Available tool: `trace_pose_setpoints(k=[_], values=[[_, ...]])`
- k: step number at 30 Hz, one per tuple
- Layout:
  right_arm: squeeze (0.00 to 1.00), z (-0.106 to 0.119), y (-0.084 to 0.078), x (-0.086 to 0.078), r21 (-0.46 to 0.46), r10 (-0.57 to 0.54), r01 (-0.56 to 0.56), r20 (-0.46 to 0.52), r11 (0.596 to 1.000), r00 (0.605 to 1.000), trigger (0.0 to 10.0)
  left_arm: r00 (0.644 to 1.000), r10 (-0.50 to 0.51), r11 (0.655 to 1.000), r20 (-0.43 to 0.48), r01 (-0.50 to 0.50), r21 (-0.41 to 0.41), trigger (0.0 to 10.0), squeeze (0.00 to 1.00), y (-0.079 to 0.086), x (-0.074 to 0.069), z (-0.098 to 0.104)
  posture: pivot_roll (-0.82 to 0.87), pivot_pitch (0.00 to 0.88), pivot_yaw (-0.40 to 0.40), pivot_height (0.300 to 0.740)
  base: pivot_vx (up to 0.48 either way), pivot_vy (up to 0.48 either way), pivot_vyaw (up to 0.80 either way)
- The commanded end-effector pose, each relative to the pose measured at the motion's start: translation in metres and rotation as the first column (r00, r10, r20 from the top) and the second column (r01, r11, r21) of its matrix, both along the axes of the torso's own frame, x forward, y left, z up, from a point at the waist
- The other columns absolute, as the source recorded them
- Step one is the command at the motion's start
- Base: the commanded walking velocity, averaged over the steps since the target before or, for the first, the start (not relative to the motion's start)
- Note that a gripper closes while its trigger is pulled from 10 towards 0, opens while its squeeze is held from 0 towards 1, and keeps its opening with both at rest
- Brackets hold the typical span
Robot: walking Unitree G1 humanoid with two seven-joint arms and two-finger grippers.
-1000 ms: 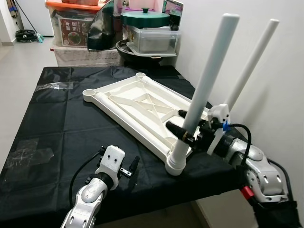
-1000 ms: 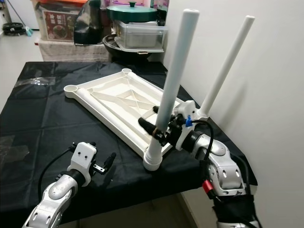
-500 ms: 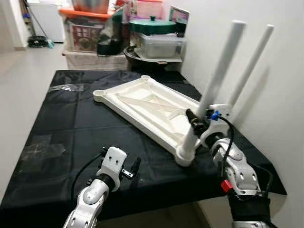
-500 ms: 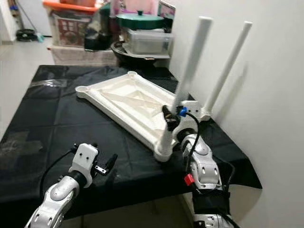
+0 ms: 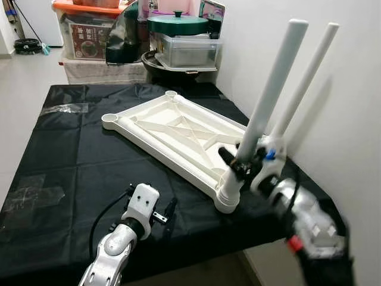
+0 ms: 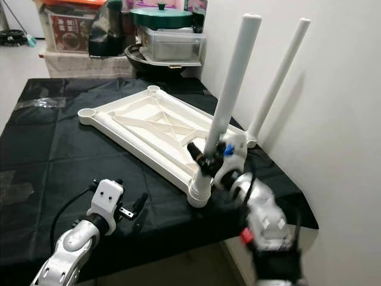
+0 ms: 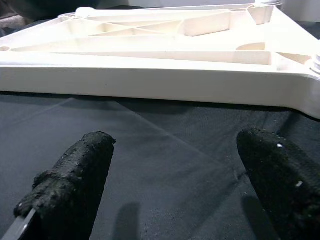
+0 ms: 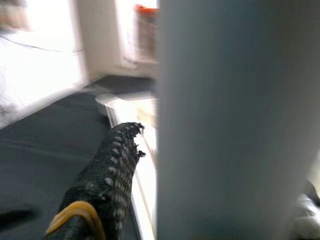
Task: Building children table
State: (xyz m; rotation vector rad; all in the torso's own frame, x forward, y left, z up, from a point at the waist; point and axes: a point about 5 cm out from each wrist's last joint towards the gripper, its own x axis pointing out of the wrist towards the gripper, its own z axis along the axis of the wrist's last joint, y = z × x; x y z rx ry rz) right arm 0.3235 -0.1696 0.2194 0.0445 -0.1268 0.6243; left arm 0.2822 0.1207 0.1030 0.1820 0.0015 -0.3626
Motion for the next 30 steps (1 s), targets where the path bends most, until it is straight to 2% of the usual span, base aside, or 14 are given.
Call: trace_pose_setpoints(k=[1,8,9,10,11,13,15,16,17,20,25,26,29,30], values=[[0.00,-0.003,0.008,-0.006,0.019,0.141,-0.141,-0.025,0.990,0.990,10.0,1.000,-0.002,1.000,-0.020,0.002,0.011,10.0,0.00,0.000,0.000,-0.004,0.07,0.000,-0.128,0.740,0.000,0.000,0.00],[0.00,-0.021,0.002,-0.023,-0.197,0.388,-0.411,-0.143,0.890,0.910,10.0,1.000,0.004,1.000,-0.015,-0.004,0.010,10.0,0.00,0.000,0.001,-0.004,0.08,0.000,-0.137,0.740,0.000,0.000,0.00],[0.00,-0.027,0.002,-0.021,-0.210,0.368,-0.400,-0.173,0.892,0.913,3.3,1.000,0.005,1.000,-0.014,-0.005,0.011,10.0,0.00,0.001,0.001,-0.003,0.08,0.000,-0.139,0.740,0.000,0.000,0.00],[0.00,-0.027,0.002,-0.021,-0.210,0.368,-0.400,-0.173,0.892,0.913,3.3,1.000,0.005,1.000,-0.014,-0.005,0.011,10.0,0.00,0.001,0.001,-0.003,0.08,0.000,-0.139,0.740,0.000,0.000,0.00],[0.00,-0.038,-0.001,-0.012,-0.256,0.256,-0.302,-0.197,0.918,0.946,0.0,1.000,0.007,1.000,-0.013,-0.006,0.011,10.0,0.00,0.001,0.001,-0.003,0.08,0.000,-0.139,0.740,0.000,0.000,0.00],[0.00,-0.048,-0.007,0.004,-0.280,0.025,-0.089,-0.225,0.956,0.974,0.0,1.000,0.008,1.000,-0.013,-0.008,0.012,10.0,0.00,0.001,0.000,-0.003,0.08,0.000,-0.138,0.740,0.000,0.000,0.00],[0.00,-0.060,-0.025,0.024,-0.224,-0.406,0.354,-0.261,0.908,0.876,0.0,1.000,0.009,1.000,-0.014,-0.008,0.013,10.0,0.00,0.001,0.000,-0.004,0.08,0.000,-0.135,0.740,0.000,0.000,0.00],[0.00,-0.060,-0.025,0.024,-0.224,-0.406,0.354,-0.261,0.908,0.876,0.0,1.000,0.009,1.000,-0.014,-0.008,0.013,10.0,0.00,0.001,0.000,-0.004,0.08,0.000,-0.135,0.740,0.000,0.000,0.00],[0.00,-0.067,-0.029,0.020,-0.172,-0.544,0.516,-0.286,0.839,0.789,0.0,1.000,0.008,1.000,-0.014,-0.007,0.014,10.0,0.00,0.001,-0.001,-0.004,0.08,0.000,-0.132,0.740,0.000,0.000,0.00],[0.00,-0.076,-0.017,-0.001,-0.132,-0.646,0.638,-0.285,0.759,0.708,0.0,1.000,0.004,1.000,-0.015,-0.004,0.015,10.0,0.00,0.000,-0.001,-0.004,0.08,0.000,-0.132,0.740,0.000,0.000,0.00],[0.00,-0.074,0.012,-0.018,-0.116,-0.597,0.590,-0.264,0.799,0.757,0.8,1.000,0.004,1.000,-0.014,-0.004,0.015,10.0,0.00,0.000,-0.001,-0.004,0.08,0.000,-0.128,0.740,0.000,0.000,0.00],[0.00,-0.069,0.029,-0.022,-0.091,-0.510,0.504,-0.249,0.859,0.823,10.0,1.000,0.004,1.000,-0.015,-0.004,0.015,10.0,0.00,0.000,-0.001,-0.004,0.08,0.000,-0.128,0.740,0.000,0.000,0.00],[0.00,-0.061,0.036,-0.023,-0.045,-0.449,0.451,-0.222,0.891,0.865,10.0,1.000,0.001,1.000,-0.017,-0.001,0.015,10.0,0.00,0.000,-0.001,-0.005,0.07,0.000,-0.125,0.740,0.000,0.000,0.00],[1.00,-0.053,0.034,-0.018,-0.015,-0.389,0.394,-0.189,0.919,0.902,10.0,1.000,-0.002,1.000,-0.018,0.002,0.013,10.0,0.00,-0.002,-0.001,-0.005,0.07,0.000,-0.131,0.740,0.000,0.000,0.00]])
